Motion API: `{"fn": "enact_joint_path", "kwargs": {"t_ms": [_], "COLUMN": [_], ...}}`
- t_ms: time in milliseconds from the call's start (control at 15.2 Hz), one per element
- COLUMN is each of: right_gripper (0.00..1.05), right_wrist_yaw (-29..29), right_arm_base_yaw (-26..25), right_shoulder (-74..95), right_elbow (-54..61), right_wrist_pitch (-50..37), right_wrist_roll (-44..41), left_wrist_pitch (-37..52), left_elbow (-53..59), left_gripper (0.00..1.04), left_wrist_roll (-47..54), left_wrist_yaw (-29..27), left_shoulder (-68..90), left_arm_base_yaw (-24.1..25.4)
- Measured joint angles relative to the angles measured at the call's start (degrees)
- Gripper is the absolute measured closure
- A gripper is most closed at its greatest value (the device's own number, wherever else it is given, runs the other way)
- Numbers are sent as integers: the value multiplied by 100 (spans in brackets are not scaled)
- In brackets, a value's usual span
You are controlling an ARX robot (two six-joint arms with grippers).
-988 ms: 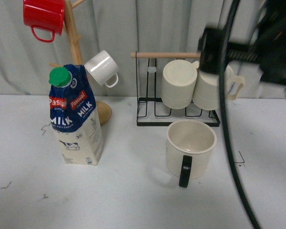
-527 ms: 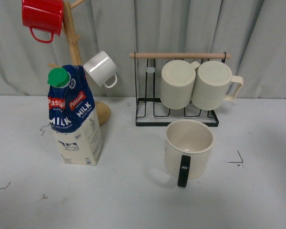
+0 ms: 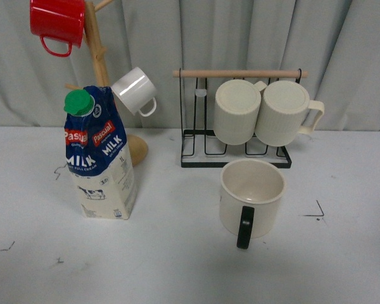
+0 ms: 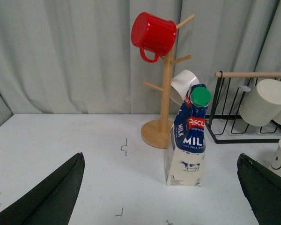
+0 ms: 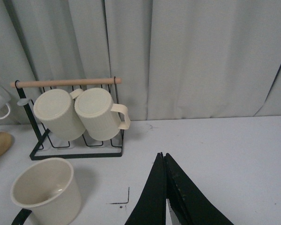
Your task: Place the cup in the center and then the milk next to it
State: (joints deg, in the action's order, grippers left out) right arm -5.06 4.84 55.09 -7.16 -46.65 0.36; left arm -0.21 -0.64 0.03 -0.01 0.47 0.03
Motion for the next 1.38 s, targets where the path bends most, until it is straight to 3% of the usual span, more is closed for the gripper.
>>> {"fn": "enact_joint_path", "kwargs": {"t_ms": [66,198,1053,1383], "right_gripper": [103,103,103,103], "right_wrist_yaw": [485,494,494,492], "right_arm_base_yaw": [-516,-485,-485,-485], "right_shoulder": [-800,-2312,-3134,-3895], "right_elbow": [459,649,649,649], "right_wrist_pitch": [59,1543,2306,3042], "right_wrist_roll": [-2,-2,-2,-2], "left_wrist_pitch": [-2,0,0,0], "left_elbow": [0,0,0,0], "left_gripper": [7,7,7,7], "left_wrist_roll": [0,0,0,0], "left_wrist_yaw": [0,0,0,0], "left_shoulder": [0,0,0,0], "left_arm_base_yaw": [0,0,0,0]}}
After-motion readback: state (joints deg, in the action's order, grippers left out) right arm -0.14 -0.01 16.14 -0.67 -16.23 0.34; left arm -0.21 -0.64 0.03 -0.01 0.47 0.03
